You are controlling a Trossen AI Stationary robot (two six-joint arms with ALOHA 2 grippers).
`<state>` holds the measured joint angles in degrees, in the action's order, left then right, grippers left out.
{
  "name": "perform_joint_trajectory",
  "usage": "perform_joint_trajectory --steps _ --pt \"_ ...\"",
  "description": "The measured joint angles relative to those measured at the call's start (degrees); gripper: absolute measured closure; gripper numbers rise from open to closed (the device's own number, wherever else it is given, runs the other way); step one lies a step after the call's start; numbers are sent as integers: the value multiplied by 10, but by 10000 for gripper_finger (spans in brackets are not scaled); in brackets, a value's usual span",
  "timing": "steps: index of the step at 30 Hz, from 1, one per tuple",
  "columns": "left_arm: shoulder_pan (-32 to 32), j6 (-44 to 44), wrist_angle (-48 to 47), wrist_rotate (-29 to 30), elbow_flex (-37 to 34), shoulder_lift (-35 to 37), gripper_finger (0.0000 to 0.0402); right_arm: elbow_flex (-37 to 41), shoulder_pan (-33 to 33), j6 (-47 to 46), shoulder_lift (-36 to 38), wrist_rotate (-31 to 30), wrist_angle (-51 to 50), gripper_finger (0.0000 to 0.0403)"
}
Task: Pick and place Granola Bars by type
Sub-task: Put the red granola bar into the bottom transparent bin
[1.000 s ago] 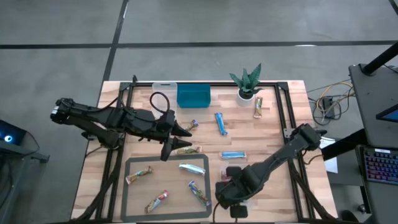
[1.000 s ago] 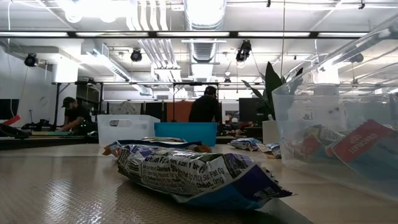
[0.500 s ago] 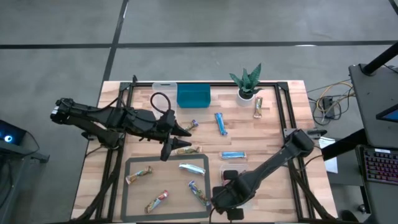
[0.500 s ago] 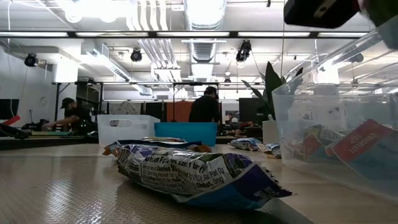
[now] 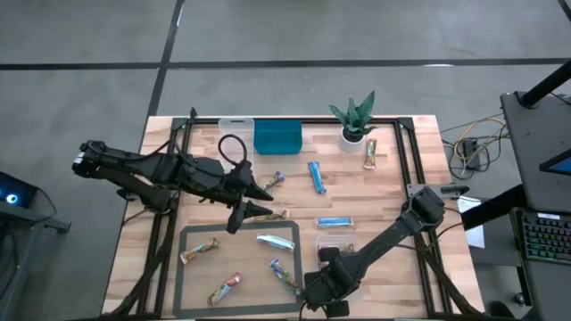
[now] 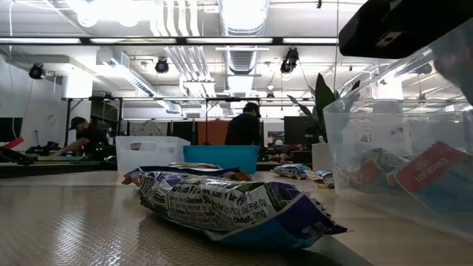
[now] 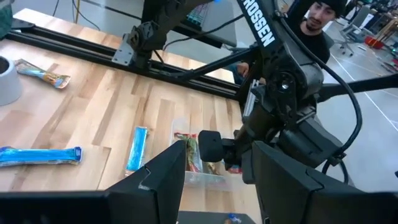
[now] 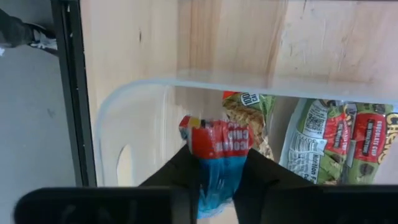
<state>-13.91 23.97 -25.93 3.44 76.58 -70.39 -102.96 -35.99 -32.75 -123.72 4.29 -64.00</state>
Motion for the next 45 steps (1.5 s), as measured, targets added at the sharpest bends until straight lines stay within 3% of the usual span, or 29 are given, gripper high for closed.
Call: perform_joint_trajectory --steps 9,16,30,39,45 --pt "0 2 -8 -2 0 0 234 0 -2 1 1 1 -1 269" --pt "0 2 -7 -37 0 0 234 0 -2 -1 2 1 0 216" --pt "1 21 -23 -35 0 0 234 -28 -1 28 28 -2 -4 125" --pt "3 66 -83 -35 0 0 234 -28 6 26 82 -72 -42 111" --pt "2 96 -121 -45 0 1 234 -37 11 -2 122 -179 -3 110"
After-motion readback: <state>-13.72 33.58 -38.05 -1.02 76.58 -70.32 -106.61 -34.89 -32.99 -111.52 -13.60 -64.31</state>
